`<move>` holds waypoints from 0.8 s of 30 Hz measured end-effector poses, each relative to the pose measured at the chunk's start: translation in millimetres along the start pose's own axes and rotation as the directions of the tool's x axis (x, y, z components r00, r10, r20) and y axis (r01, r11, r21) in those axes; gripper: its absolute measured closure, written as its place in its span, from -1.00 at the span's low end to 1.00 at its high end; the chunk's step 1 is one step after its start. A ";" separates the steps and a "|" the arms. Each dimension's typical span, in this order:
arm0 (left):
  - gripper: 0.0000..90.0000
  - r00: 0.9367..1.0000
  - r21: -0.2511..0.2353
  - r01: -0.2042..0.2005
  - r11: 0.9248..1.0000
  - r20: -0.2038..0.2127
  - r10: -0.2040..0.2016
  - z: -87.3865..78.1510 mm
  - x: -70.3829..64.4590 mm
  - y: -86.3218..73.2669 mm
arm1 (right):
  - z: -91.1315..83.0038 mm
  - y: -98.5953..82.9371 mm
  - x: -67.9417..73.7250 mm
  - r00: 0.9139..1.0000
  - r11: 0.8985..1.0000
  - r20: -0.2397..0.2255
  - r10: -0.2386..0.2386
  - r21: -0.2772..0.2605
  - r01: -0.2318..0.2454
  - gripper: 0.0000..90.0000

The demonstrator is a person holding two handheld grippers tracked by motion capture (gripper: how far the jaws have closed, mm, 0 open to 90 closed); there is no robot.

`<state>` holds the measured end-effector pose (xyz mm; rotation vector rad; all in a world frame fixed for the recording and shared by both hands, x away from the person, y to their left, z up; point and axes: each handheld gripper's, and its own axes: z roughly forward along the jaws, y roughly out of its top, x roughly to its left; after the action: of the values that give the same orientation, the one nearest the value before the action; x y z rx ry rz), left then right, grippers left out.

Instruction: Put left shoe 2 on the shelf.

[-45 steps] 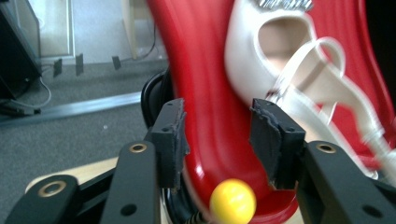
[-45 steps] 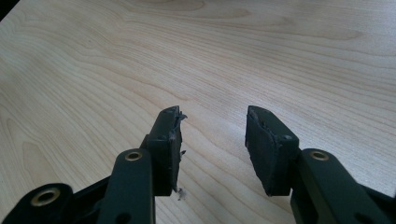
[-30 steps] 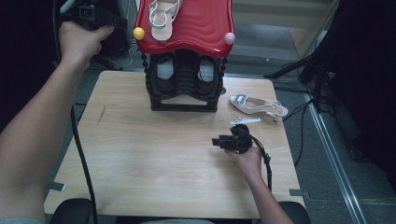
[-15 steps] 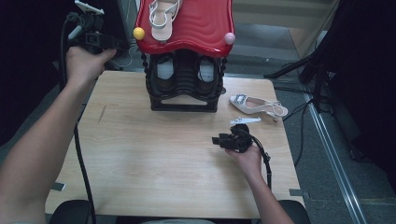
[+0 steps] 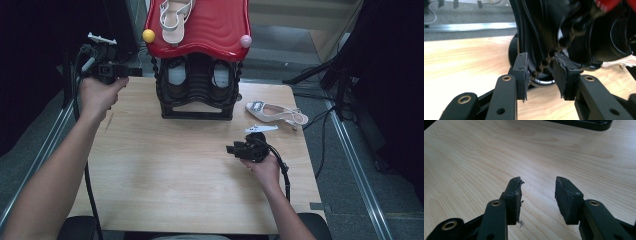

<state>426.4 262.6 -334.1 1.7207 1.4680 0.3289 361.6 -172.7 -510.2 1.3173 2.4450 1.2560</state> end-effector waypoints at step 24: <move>0.29 0.998 0.108 0.015 0.994 0.053 -0.021 43.4 12.0 -91.5 | -0.4 1.5 -7.7 0.996 0.996 0.032 0.083 0.011 -0.084 0.53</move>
<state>395.3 252.9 -430.8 1.7858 1.4845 0.1951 367.1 -178.2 -511.1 1.4455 2.4038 1.2293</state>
